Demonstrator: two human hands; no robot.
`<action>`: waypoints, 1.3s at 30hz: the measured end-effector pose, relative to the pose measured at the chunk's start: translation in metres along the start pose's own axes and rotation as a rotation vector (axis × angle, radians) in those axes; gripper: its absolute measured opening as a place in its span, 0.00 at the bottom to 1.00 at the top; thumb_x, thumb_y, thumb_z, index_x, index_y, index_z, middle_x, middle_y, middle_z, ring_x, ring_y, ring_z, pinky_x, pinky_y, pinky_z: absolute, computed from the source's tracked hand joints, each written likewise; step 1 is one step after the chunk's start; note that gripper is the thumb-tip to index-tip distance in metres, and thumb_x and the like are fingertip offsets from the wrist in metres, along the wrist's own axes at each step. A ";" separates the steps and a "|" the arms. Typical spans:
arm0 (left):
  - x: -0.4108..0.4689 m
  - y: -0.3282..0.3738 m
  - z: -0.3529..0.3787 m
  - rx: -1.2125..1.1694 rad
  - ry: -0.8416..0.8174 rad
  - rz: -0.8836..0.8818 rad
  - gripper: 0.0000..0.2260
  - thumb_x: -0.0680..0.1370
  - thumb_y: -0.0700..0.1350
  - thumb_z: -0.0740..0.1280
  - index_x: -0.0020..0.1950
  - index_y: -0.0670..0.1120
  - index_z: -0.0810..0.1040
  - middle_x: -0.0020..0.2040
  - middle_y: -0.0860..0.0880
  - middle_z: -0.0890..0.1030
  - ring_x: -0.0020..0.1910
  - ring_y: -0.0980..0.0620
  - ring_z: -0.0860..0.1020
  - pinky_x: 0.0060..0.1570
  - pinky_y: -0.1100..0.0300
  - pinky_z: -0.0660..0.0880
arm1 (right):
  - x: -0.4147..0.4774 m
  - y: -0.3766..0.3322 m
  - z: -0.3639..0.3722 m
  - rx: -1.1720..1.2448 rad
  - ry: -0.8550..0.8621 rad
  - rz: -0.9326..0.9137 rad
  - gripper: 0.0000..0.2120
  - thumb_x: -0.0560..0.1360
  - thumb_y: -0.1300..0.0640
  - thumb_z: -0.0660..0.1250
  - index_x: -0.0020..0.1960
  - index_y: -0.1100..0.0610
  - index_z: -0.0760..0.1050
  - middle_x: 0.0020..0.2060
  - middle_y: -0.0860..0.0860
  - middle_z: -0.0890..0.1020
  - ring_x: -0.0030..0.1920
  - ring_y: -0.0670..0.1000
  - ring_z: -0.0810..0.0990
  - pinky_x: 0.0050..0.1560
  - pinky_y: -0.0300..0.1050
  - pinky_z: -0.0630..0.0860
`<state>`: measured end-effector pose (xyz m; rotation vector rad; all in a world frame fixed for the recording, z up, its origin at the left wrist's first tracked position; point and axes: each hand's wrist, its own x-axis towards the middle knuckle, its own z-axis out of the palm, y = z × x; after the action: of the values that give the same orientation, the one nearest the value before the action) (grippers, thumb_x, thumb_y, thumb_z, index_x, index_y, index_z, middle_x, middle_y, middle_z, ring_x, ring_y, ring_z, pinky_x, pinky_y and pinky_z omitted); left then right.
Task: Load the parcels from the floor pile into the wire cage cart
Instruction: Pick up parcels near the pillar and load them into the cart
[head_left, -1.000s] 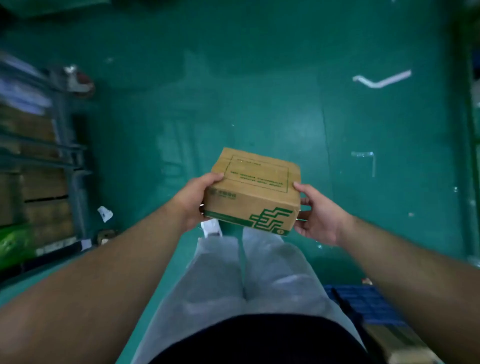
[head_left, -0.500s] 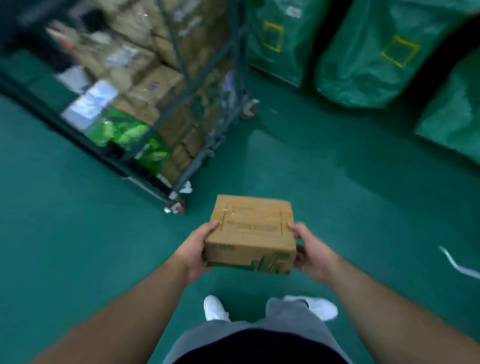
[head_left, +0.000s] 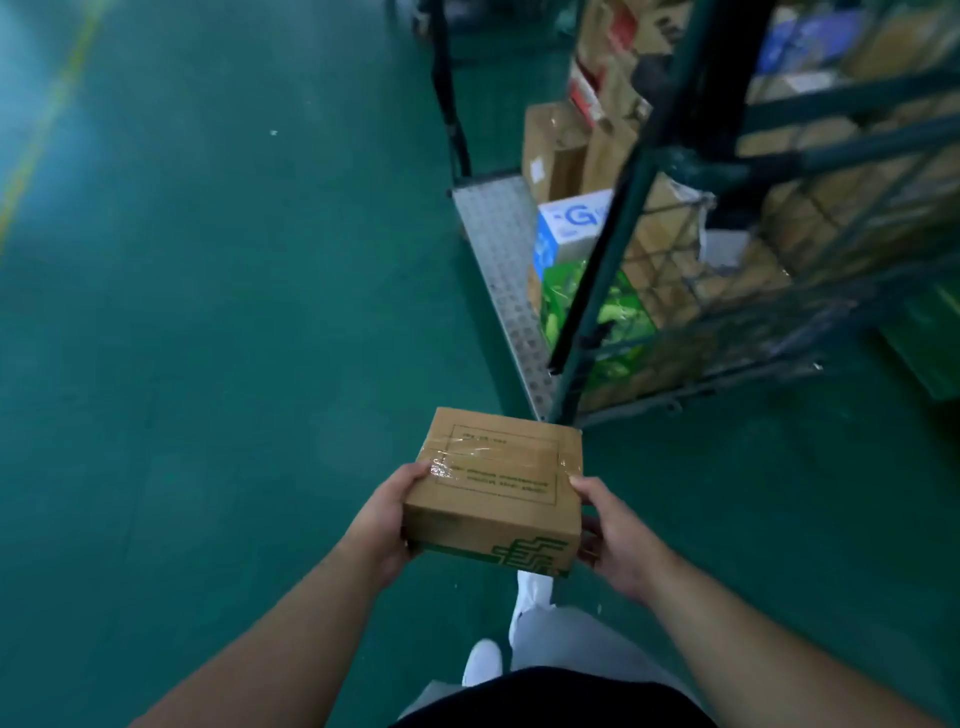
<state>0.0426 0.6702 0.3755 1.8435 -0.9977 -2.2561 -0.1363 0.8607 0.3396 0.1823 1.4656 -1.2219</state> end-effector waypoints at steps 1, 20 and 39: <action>0.004 0.012 -0.002 -0.023 0.008 0.012 0.14 0.78 0.56 0.69 0.57 0.48 0.82 0.45 0.49 0.86 0.46 0.49 0.81 0.41 0.56 0.74 | 0.010 -0.013 0.006 -0.027 -0.014 -0.004 0.16 0.81 0.44 0.63 0.54 0.54 0.83 0.40 0.54 0.84 0.36 0.48 0.81 0.41 0.45 0.74; 0.132 0.218 -0.055 -0.320 0.173 0.099 0.16 0.78 0.56 0.68 0.60 0.48 0.81 0.51 0.46 0.86 0.50 0.47 0.80 0.45 0.54 0.75 | 0.216 -0.224 0.167 -0.300 -0.230 0.004 0.19 0.81 0.41 0.62 0.62 0.51 0.82 0.54 0.60 0.86 0.51 0.56 0.79 0.54 0.50 0.72; 0.332 0.552 0.077 0.258 -0.204 0.015 0.11 0.78 0.56 0.68 0.53 0.50 0.82 0.40 0.51 0.86 0.45 0.50 0.79 0.42 0.56 0.70 | 0.353 -0.413 0.195 0.309 0.256 -0.164 0.22 0.76 0.43 0.69 0.64 0.55 0.80 0.51 0.56 0.87 0.43 0.51 0.84 0.40 0.44 0.77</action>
<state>-0.3087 0.1248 0.3798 1.7064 -1.3890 -2.4452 -0.4151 0.3556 0.3298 0.4480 1.5244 -1.6037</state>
